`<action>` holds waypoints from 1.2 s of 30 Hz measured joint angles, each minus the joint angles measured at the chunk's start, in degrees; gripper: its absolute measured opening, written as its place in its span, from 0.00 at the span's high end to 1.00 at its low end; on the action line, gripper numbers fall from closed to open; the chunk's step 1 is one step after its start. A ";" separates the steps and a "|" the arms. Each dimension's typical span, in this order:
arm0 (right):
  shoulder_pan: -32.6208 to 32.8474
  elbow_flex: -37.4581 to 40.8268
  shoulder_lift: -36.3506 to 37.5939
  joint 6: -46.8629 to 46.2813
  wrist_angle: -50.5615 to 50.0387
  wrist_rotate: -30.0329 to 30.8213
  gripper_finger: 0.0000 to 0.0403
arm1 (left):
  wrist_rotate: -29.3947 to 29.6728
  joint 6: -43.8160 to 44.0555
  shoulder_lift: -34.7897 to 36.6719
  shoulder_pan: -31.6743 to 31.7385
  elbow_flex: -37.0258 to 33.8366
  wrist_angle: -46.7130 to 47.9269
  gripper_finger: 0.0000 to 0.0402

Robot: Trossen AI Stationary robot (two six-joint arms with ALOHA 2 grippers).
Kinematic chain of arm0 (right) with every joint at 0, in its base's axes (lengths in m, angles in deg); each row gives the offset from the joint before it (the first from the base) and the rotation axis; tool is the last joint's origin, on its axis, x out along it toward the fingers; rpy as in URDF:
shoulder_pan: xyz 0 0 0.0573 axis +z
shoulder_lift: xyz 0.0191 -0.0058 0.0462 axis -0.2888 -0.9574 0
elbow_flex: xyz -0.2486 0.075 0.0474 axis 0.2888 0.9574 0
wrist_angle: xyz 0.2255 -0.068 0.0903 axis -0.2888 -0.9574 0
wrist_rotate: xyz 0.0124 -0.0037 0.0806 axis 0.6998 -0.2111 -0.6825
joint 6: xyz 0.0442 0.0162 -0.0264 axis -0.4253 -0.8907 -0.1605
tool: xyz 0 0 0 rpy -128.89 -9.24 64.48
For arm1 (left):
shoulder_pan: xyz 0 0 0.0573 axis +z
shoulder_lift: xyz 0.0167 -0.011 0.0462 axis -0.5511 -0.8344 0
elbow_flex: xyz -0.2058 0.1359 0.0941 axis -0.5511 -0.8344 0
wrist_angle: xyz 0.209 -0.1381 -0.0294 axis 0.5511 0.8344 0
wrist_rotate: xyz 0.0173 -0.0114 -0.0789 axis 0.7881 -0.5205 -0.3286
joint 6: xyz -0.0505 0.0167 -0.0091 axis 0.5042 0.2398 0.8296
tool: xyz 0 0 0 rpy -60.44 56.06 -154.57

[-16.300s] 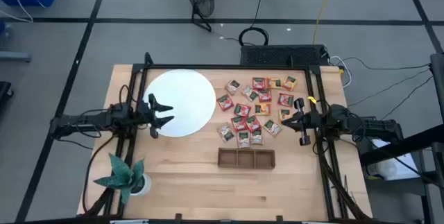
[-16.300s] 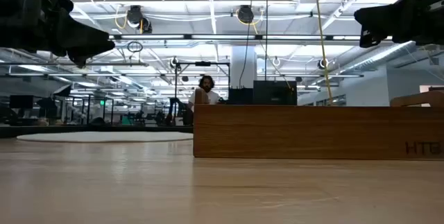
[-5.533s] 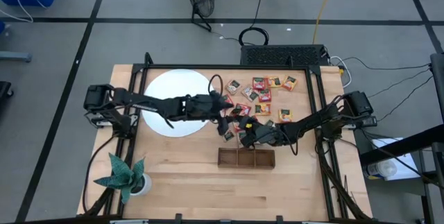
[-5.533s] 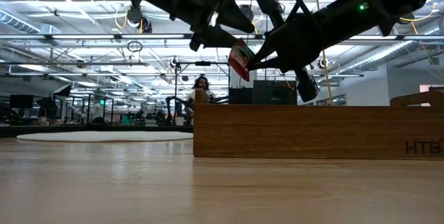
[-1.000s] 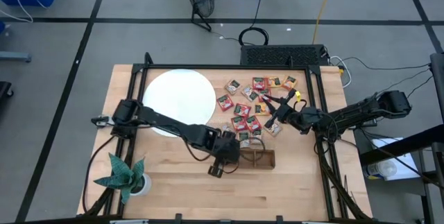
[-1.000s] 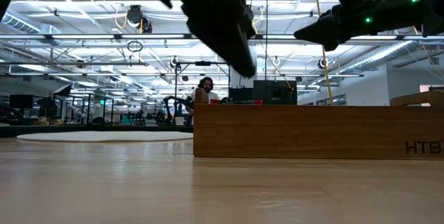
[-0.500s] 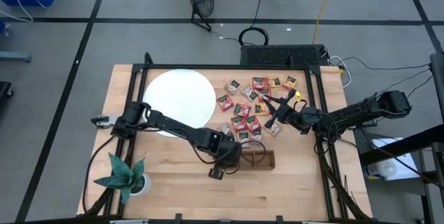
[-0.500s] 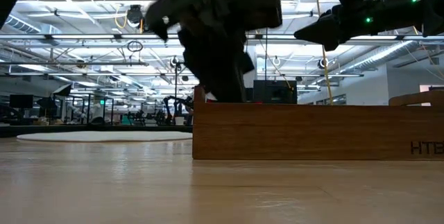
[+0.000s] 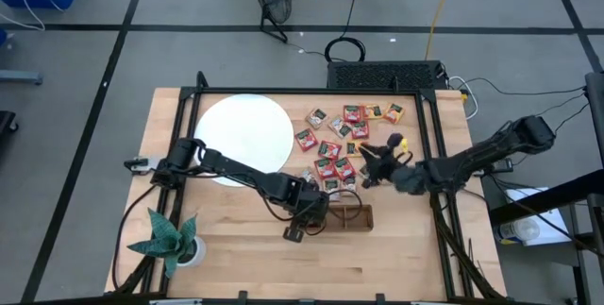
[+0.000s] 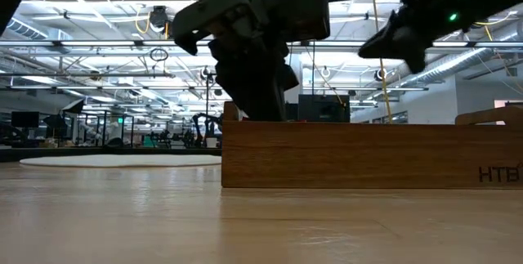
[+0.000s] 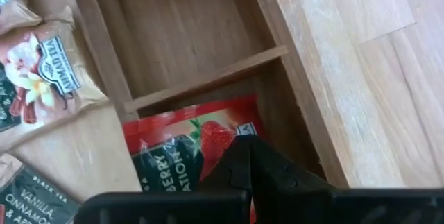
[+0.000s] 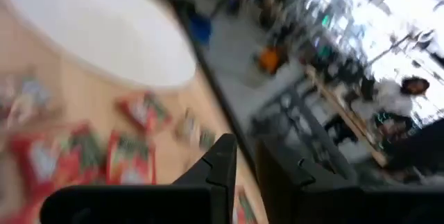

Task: Pick & Place Tea
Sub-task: Put the red tea bag into the left section of the wooden organizer

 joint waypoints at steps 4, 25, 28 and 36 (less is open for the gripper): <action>1.56 -11.65 -0.31 -23.75 -29.99 -24.13 0.99 | 0.00 -0.29 0.00 0.02 0.00 0.05 1.00; 7.29 -16.17 -8.32 -18.34 -38.99 -67.00 0.77 | 1.51 0.45 0.02 0.17 0.00 0.43 1.00; 12.04 -16.13 -9.99 -11.53 -38.64 -57.83 0.65 | 1.53 2.05 0.02 0.15 0.00 0.40 1.00; 15.98 -16.10 -18.33 -1.64 -39.49 -45.40 0.48 | 1.53 6.21 0.04 0.15 0.00 0.15 1.00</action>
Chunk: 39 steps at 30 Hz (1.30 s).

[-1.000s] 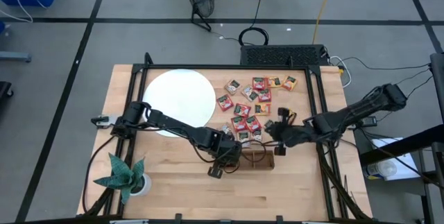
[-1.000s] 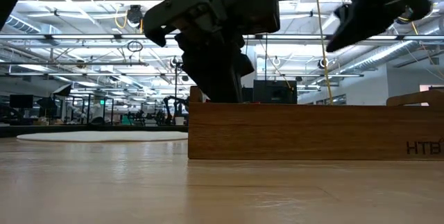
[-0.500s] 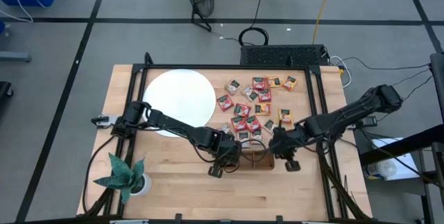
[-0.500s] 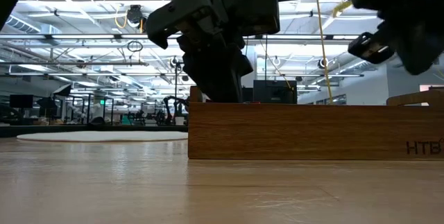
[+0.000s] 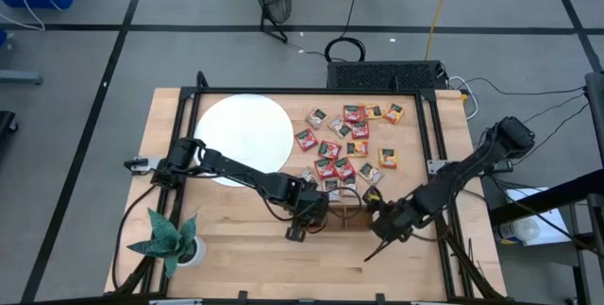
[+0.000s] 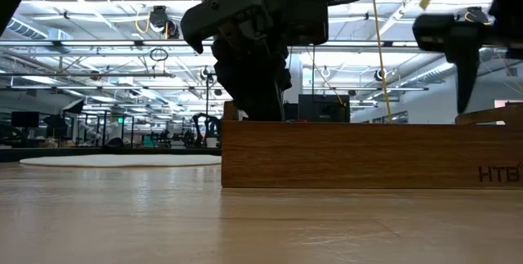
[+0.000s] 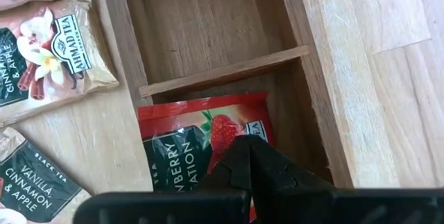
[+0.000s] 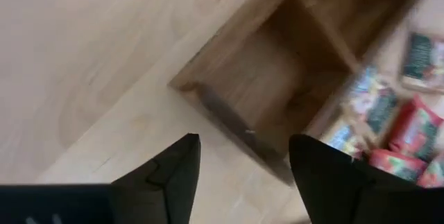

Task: Pick & Place Tea
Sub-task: Put the red tea bag into the left section of the wooden organizer

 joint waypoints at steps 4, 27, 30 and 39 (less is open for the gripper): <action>-0.01 -0.01 -2.75 3.44 -0.14 0.24 0.51 | 0.00 1.39 0.02 0.00 0.00 -0.45 0.99; 0.03 -0.03 -0.80 10.32 -0.33 -0.42 0.91 | 0.75 2.20 0.17 0.28 0.04 -0.13 0.98; 0.03 0.01 -0.82 10.58 -0.42 -0.01 0.91 | 3.07 2.26 -0.16 0.26 0.05 0.46 0.99; -0.08 0.14 -0.89 10.30 -0.87 0.98 0.92 | 18.97 2.71 -0.34 0.06 -1.25 0.47 0.99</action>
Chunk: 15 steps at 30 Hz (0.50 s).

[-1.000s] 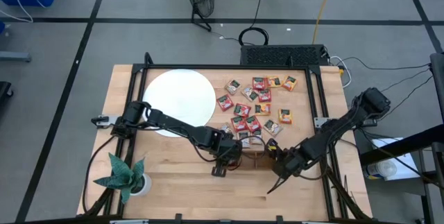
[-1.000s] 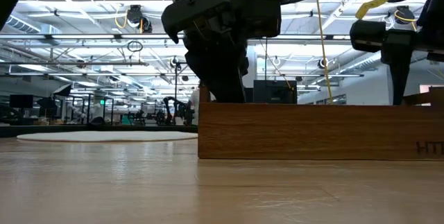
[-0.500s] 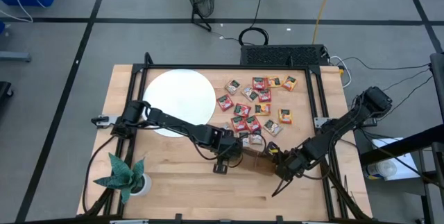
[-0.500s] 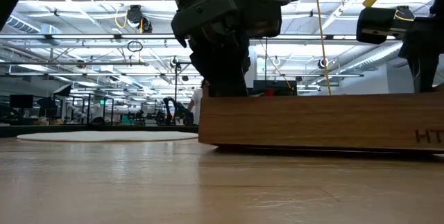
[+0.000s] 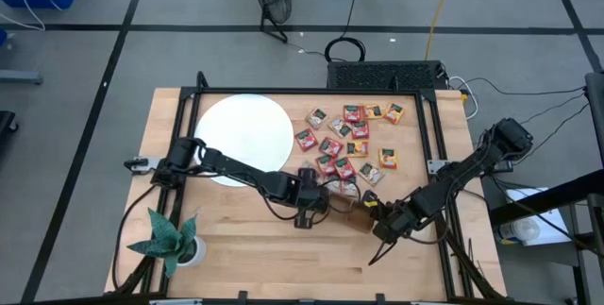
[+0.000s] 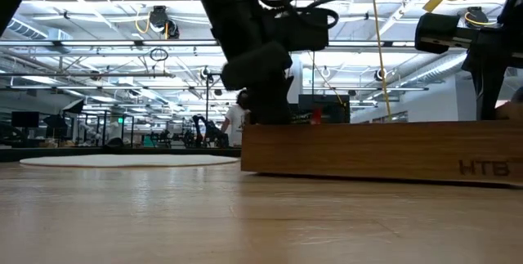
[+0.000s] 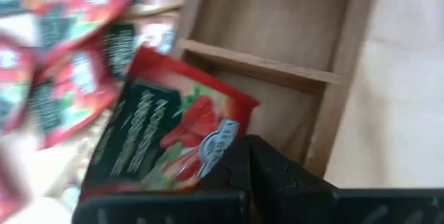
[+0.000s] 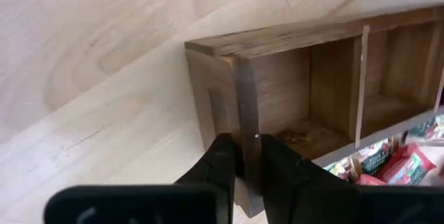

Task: Pick & Place Tea
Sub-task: Put the red tea bag into the left section of the wooden organizer

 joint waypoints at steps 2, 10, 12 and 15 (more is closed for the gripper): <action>-0.02 0.00 0.00 -0.13 -0.30 0.31 0.93 | 3.55 0.06 -0.11 -0.24 -0.06 -0.41 0.98; -0.02 -0.02 0.04 -0.39 -0.77 0.60 0.93 | 9.66 1.04 -0.21 -0.10 -0.13 -1.93 0.99; -0.02 -0.02 0.04 -0.39 -0.77 0.60 0.93 | 11.98 2.07 -0.21 -0.07 -0.13 -1.93 0.97; -0.02 0.56 0.10 -0.40 -0.28 0.81 0.93 | 14.46 3.26 -0.21 0.13 -0.15 -1.89 0.97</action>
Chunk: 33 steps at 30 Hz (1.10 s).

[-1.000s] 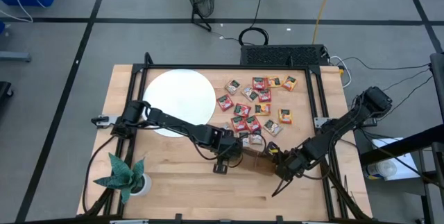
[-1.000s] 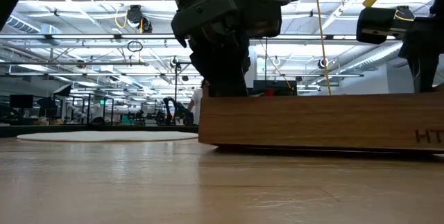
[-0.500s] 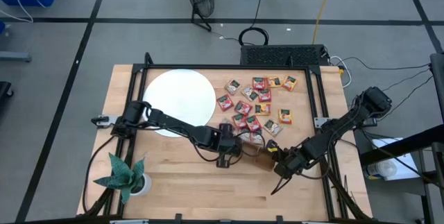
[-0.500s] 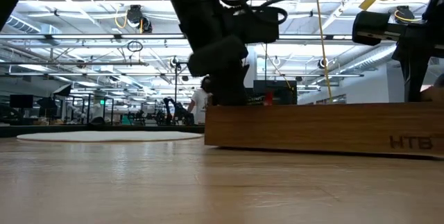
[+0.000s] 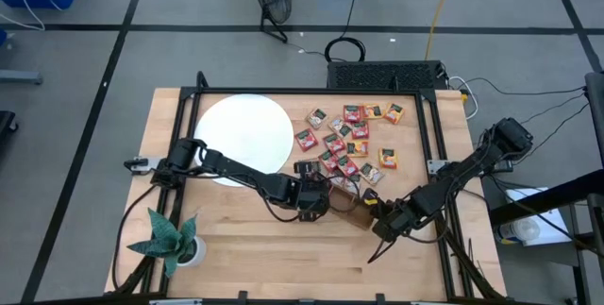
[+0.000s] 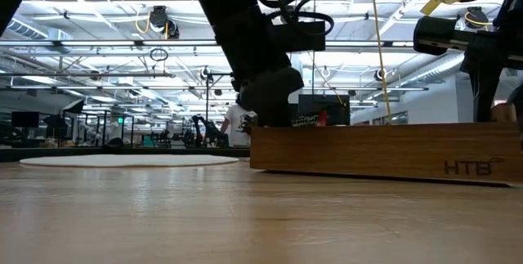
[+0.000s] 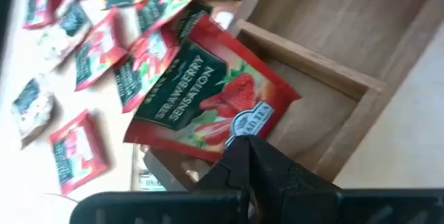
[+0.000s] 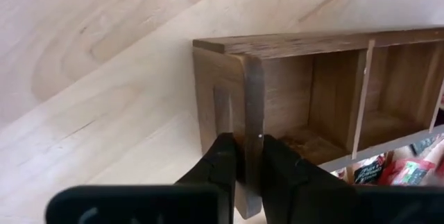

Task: Pick & Place Tea
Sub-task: Put the red tea bag into the left section of the wooden organizer

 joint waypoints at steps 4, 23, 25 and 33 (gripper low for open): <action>-0.32 0.61 0.08 0.38 0.04 0.08 0.93 | -9.12 -6.68 0.07 0.58 0.01 -0.01 0.99; -0.90 0.71 -0.02 0.78 0.16 -0.17 0.93 | -31.84 -12.98 -1.29 8.09 0.32 0.64 1.00; -0.87 0.76 -0.02 0.93 0.20 -0.16 0.93 | -33.32 -12.11 -2.62 8.60 0.39 0.36 1.00; -0.87 0.97 0.00 0.70 0.21 -0.13 0.93 | -25.03 -12.01 -5.97 7.35 0.55 -4.04 1.00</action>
